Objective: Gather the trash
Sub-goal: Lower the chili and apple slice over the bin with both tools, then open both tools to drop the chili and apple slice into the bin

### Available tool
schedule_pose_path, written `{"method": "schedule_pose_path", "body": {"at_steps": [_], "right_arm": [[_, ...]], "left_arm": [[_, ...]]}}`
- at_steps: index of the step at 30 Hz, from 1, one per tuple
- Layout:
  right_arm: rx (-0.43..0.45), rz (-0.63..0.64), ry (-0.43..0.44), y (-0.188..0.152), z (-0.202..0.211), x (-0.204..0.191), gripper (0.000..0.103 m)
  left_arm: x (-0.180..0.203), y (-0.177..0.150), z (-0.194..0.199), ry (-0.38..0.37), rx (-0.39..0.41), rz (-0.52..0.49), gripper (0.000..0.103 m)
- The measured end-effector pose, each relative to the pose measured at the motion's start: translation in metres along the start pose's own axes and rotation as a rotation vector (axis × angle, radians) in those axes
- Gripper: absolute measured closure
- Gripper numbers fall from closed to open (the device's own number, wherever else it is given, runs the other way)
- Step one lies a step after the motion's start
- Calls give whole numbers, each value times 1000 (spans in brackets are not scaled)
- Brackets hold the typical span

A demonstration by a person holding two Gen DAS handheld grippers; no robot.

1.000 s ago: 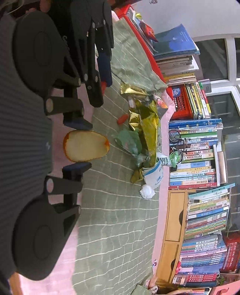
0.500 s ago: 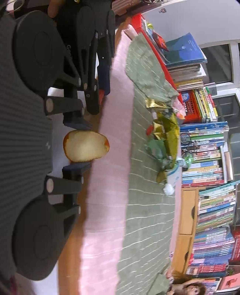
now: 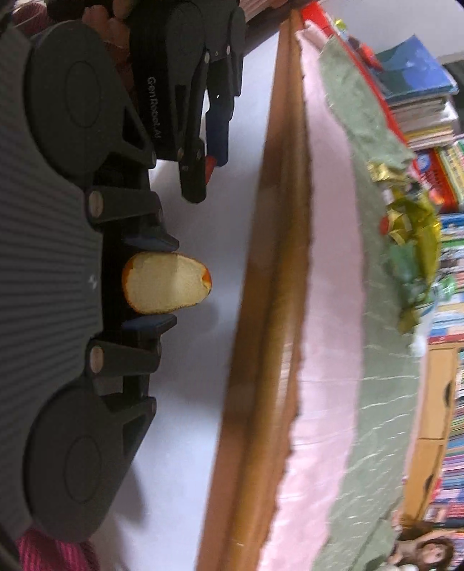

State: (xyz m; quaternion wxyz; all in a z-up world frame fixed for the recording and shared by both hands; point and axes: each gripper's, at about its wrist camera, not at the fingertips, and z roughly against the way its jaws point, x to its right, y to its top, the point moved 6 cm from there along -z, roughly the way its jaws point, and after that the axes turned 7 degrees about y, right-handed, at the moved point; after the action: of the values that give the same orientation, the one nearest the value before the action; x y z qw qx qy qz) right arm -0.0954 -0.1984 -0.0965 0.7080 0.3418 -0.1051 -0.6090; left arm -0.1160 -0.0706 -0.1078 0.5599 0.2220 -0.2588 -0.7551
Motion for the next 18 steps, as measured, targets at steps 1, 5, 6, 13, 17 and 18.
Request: {"method": "schedule_pose_path", "body": {"at_steps": [1,5,6,13,17,18], "right_arm": [[-15,-16,2,-3,-4,3,60],[-88,-58,0,-17,-21,11,60],[-107,-66,0,-21,-25,12,60],[-186,-138,12,-38,-48,20,60],[-189,-153,11,-38,-51,22,54],[-189,-155,8,-37,-51,22,44]], "left_arm": [[0,-2,-4,0,-10,-1,61],[1,-13,-22,-12,-66,2,61],[1,-14,-27,-13,-81,5,61],[-1,-34,-55,-23,-164,42,61],[2,-37,-59,-39,-182,18,60],[3,-37,-60,-49,-184,11,56]]}}
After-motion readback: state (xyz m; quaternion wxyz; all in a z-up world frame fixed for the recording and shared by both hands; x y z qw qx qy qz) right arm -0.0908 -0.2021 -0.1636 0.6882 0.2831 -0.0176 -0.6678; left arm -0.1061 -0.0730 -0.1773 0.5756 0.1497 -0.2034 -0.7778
